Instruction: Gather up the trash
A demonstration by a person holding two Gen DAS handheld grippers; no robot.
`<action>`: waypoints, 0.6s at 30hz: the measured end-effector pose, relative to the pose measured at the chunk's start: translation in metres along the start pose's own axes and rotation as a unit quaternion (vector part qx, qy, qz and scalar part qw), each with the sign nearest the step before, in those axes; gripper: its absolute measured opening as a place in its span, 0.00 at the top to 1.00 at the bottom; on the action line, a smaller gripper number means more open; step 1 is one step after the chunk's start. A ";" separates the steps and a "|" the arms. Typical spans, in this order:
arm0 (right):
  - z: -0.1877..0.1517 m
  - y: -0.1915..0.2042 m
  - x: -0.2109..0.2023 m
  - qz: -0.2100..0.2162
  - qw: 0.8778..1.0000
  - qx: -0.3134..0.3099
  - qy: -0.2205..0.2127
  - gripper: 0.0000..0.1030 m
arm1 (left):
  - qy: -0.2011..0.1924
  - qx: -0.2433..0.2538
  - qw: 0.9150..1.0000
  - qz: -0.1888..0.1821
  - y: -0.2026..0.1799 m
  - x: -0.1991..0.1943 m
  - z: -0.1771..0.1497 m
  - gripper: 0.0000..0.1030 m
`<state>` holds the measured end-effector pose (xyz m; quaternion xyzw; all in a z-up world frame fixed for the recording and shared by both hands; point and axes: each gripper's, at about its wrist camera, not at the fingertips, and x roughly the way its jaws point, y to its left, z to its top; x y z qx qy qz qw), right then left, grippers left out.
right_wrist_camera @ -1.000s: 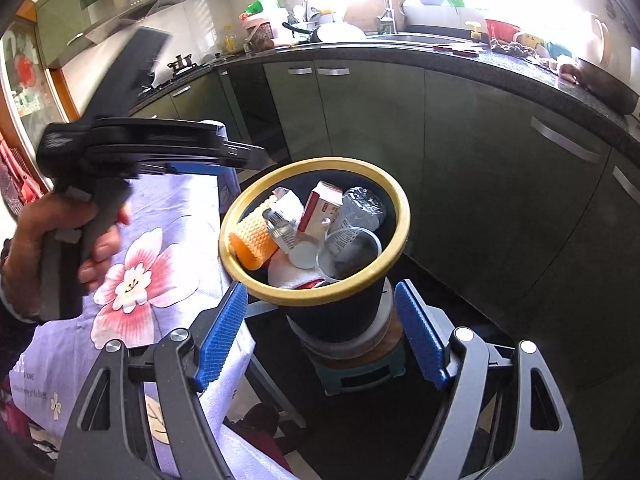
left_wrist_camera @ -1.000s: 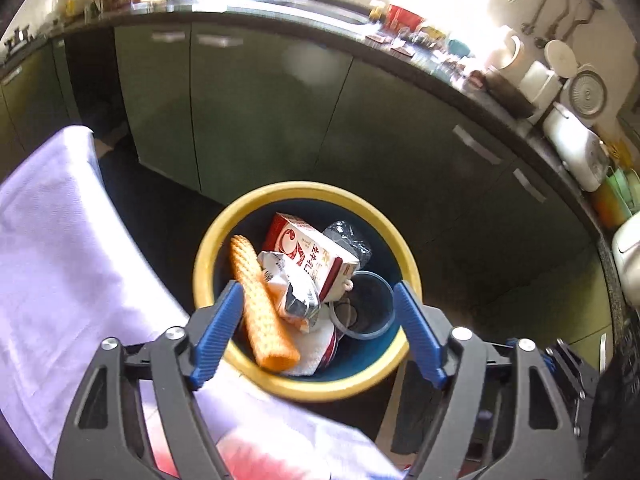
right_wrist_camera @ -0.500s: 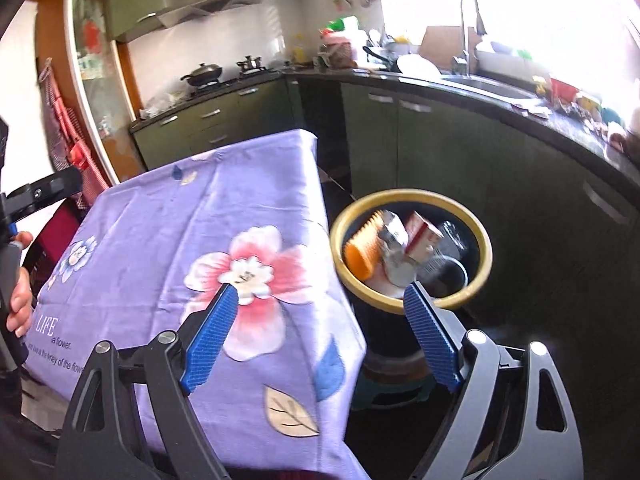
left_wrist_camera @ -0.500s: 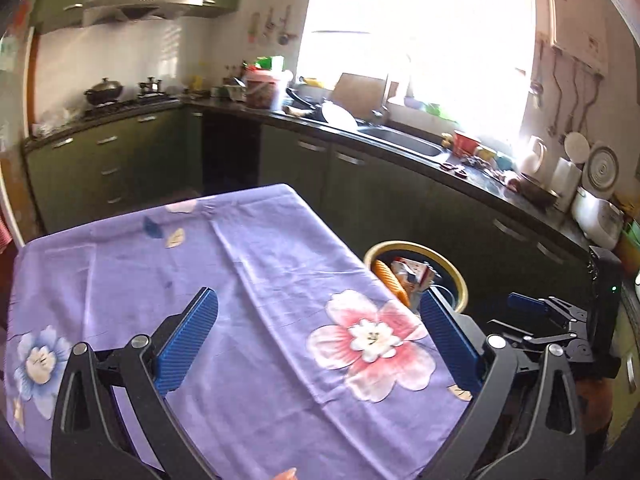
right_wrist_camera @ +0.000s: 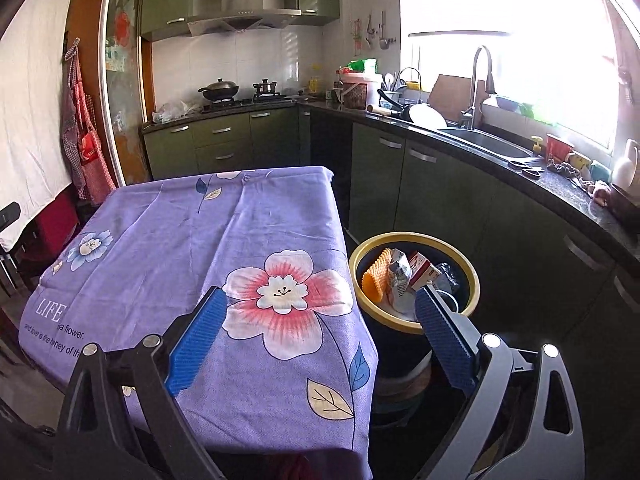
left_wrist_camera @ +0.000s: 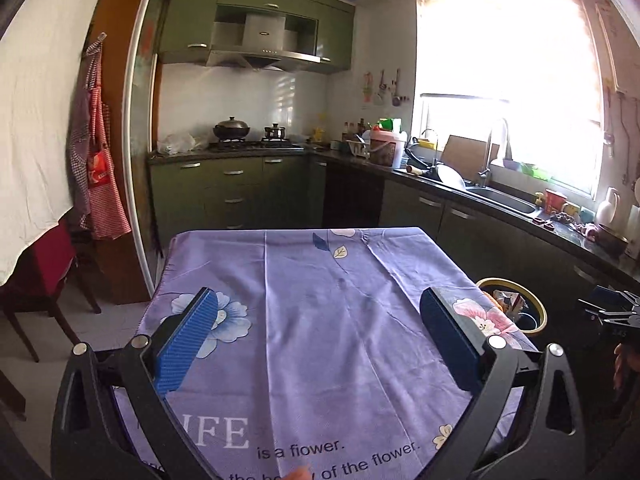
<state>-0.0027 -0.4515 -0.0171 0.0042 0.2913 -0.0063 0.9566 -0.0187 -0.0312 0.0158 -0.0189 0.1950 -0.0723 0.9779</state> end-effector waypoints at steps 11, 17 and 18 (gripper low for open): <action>-0.006 -0.005 -0.021 -0.004 1.000 0.004 -0.017 0.08 | -0.020 0.010 1.000 0.000 -0.007 -0.030 -0.005 0.06; -0.005 -0.009 -0.022 -0.001 1.000 0.008 -0.020 0.08 | -0.022 0.007 1.000 -0.007 -0.008 -0.033 -0.002 0.06; -0.004 -0.009 -0.021 0.000 1.000 0.007 -0.019 0.08 | -0.021 0.007 1.000 -0.007 -0.008 -0.033 -0.002 0.06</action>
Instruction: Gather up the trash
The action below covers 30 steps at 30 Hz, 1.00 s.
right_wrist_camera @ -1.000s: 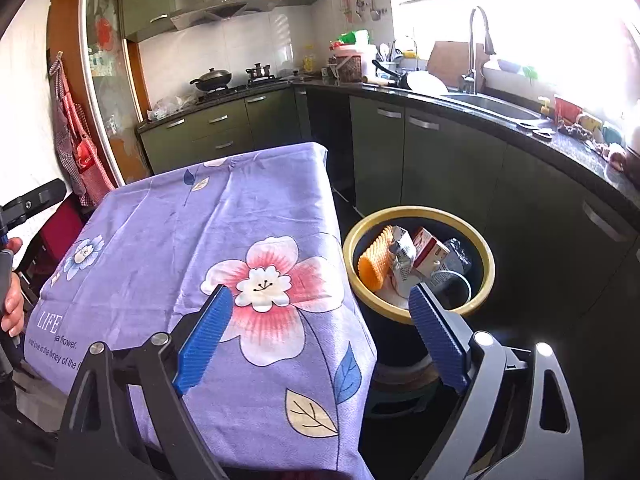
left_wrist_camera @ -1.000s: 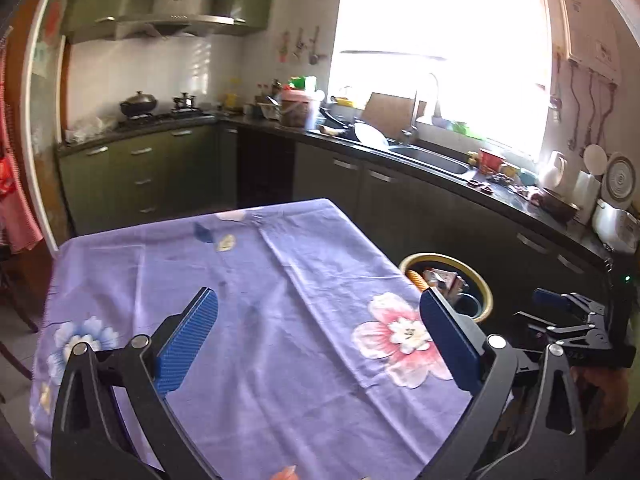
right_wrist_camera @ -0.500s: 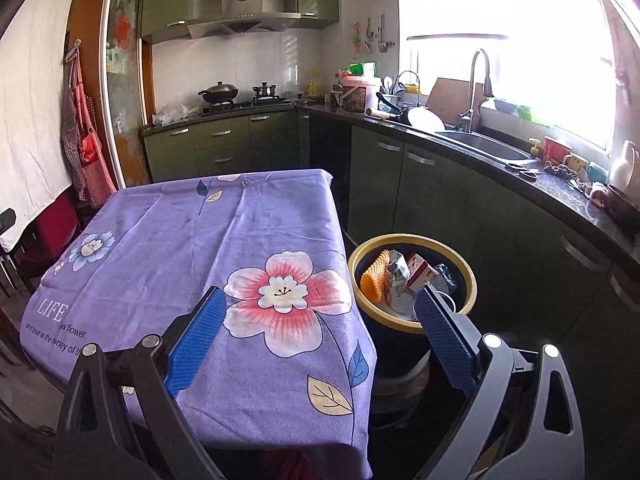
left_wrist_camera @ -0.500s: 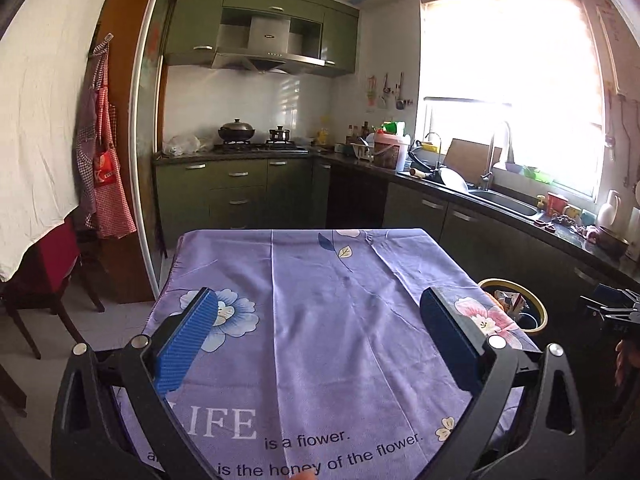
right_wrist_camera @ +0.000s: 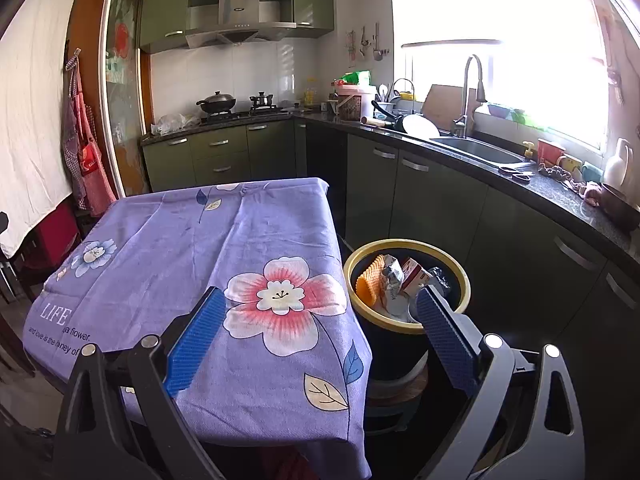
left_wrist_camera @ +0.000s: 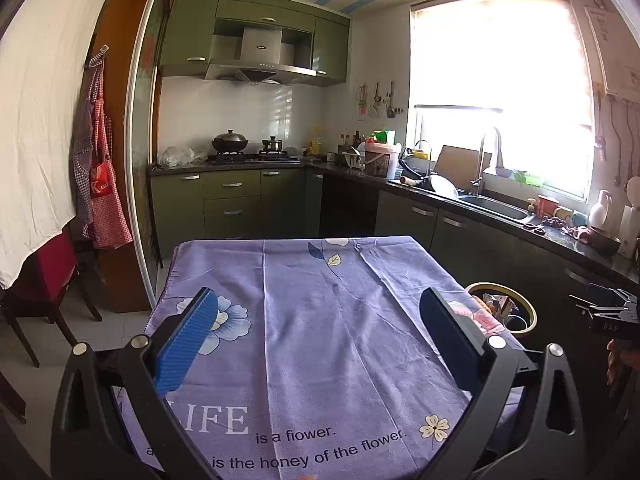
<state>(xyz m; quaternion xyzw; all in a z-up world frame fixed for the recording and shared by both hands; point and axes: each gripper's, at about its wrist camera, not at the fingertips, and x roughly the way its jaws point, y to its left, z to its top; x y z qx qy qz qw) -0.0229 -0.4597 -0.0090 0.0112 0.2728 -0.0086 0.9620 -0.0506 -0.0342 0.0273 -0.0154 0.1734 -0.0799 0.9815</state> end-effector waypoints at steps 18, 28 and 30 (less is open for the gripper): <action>0.002 0.003 0.005 0.009 1.000 -0.003 0.003 0.08 | 0.004 0.001 1.000 0.001 -0.001 -0.001 -0.001 0.06; 0.001 0.004 0.008 0.011 1.000 -0.003 0.005 0.08 | 0.010 0.006 1.000 -0.004 -0.004 0.003 -0.001 0.06; 0.001 0.004 0.008 0.011 1.000 -0.002 0.005 0.08 | 0.011 0.006 1.000 -0.006 -0.004 0.003 -0.001 0.06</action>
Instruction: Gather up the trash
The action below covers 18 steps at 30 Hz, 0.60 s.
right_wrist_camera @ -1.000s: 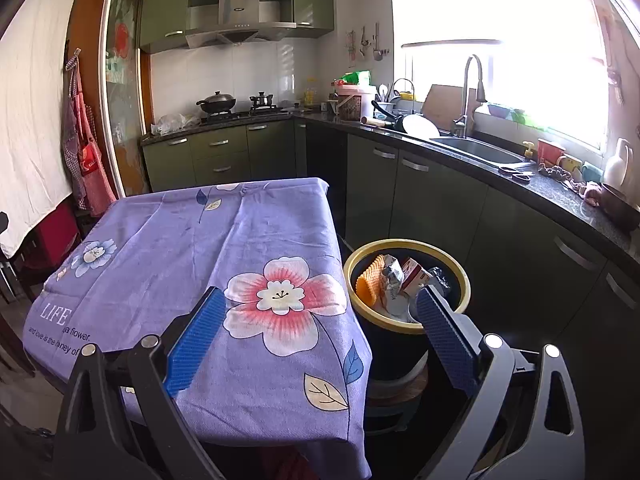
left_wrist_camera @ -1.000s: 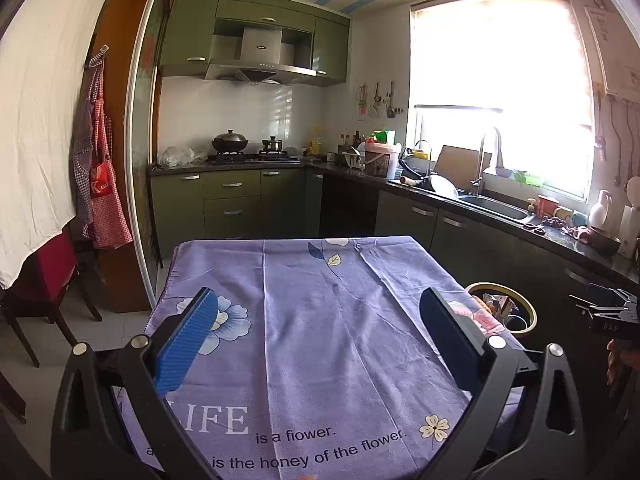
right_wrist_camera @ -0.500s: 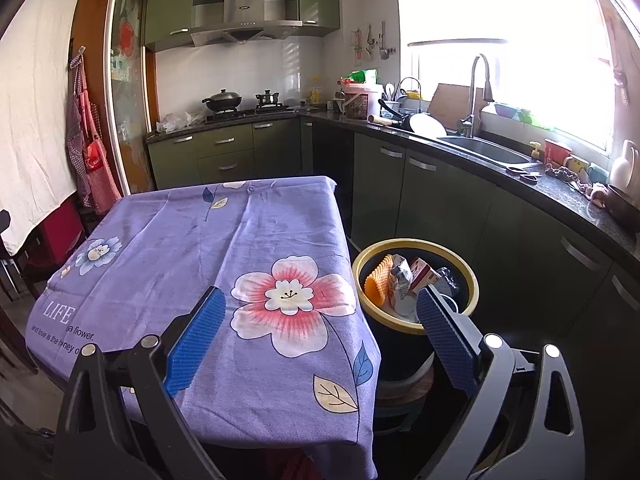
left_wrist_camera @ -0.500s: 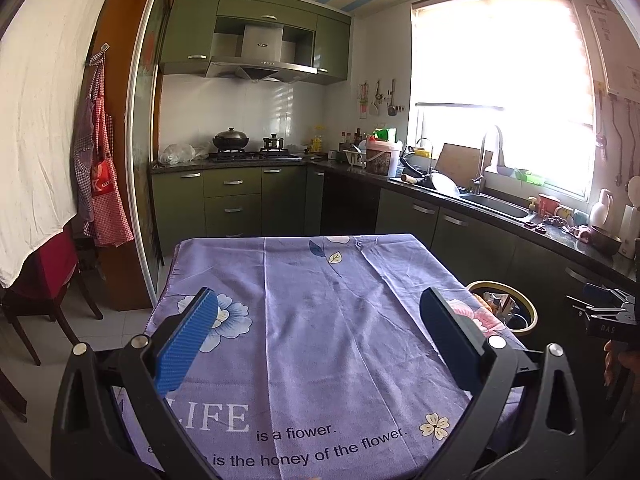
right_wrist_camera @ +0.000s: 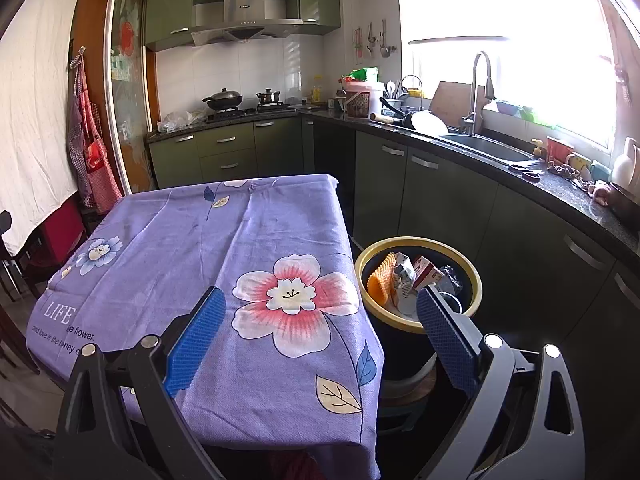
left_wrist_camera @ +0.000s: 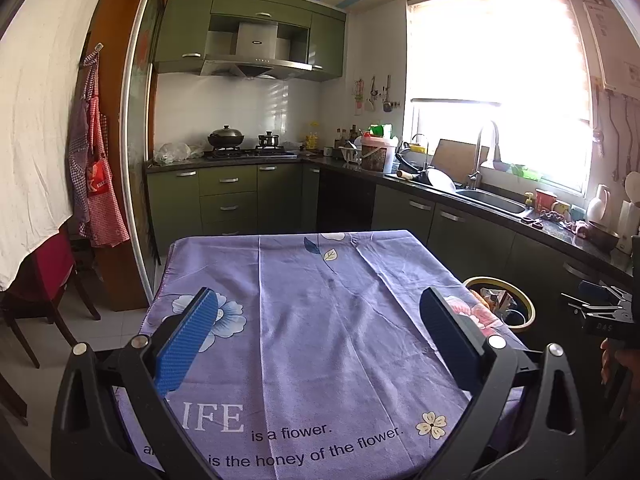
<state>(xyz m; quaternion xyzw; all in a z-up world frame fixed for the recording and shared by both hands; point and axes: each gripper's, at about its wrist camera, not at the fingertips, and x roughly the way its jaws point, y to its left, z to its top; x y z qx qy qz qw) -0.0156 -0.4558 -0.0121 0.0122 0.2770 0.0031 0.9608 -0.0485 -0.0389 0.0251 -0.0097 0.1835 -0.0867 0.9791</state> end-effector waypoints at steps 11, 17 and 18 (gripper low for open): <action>0.000 0.000 0.001 0.001 1.000 0.000 0.000 0.08 | 0.002 0.003 1.000 -0.004 -0.001 0.001 0.000 0.06; 0.000 0.000 0.002 0.000 1.000 0.000 0.001 0.08 | 0.003 0.003 1.000 -0.005 -0.003 0.001 -0.001 0.06; -0.001 0.000 0.002 0.000 1.000 0.000 0.001 0.08 | 0.003 0.003 1.000 -0.005 -0.003 0.001 -0.001 0.06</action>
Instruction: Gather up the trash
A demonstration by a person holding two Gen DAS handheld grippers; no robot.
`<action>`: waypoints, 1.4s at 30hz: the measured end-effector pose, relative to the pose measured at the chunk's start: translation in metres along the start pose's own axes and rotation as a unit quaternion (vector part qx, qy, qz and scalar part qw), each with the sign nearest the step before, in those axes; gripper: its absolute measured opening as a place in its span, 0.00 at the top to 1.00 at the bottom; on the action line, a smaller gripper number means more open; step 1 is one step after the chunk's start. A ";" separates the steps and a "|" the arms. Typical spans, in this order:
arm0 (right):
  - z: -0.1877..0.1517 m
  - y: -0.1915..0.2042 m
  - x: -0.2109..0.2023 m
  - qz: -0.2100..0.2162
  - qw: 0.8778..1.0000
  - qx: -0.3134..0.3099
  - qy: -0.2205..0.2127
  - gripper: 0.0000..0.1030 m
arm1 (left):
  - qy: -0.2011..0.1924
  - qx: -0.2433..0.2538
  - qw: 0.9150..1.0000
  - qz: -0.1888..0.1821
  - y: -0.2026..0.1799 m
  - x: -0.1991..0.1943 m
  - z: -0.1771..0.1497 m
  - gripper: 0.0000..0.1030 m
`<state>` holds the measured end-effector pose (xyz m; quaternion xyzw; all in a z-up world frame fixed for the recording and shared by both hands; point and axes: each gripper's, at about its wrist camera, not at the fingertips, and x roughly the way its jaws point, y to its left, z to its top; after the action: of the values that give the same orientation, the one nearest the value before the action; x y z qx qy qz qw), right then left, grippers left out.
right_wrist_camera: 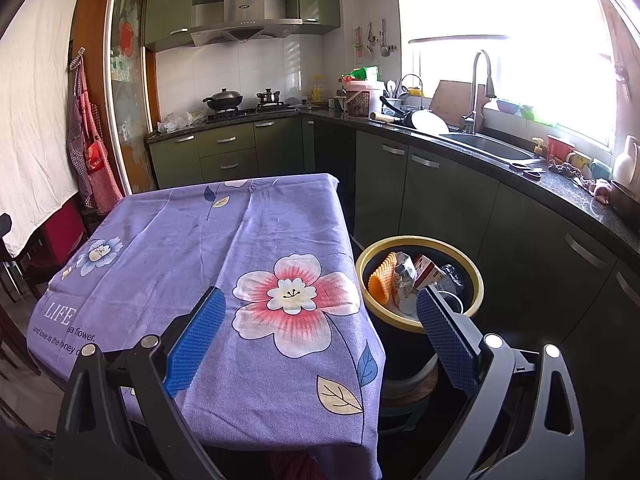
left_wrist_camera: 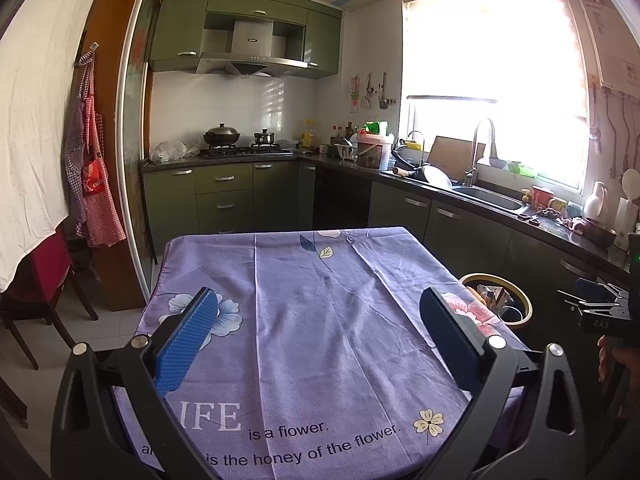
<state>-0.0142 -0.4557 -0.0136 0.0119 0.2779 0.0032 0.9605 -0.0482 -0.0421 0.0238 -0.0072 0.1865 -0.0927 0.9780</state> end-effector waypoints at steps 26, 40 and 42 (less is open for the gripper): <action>-0.001 0.001 0.000 0.001 1.000 0.001 0.000 0.08 | 0.003 0.003 1.000 -0.004 -0.004 0.003 0.001 0.06; -0.001 0.001 0.001 0.000 1.000 0.002 0.001 0.08 | 0.007 0.007 1.000 -0.011 -0.005 0.005 0.004 0.06; -0.003 0.004 0.002 0.001 1.000 0.002 0.002 0.08 | 0.009 0.007 1.000 -0.012 -0.005 0.006 0.003 0.06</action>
<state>-0.0142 -0.4516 -0.0168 0.0136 0.2800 0.0034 0.9599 -0.0429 -0.0483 0.0251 -0.0014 0.1945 -0.1056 0.9752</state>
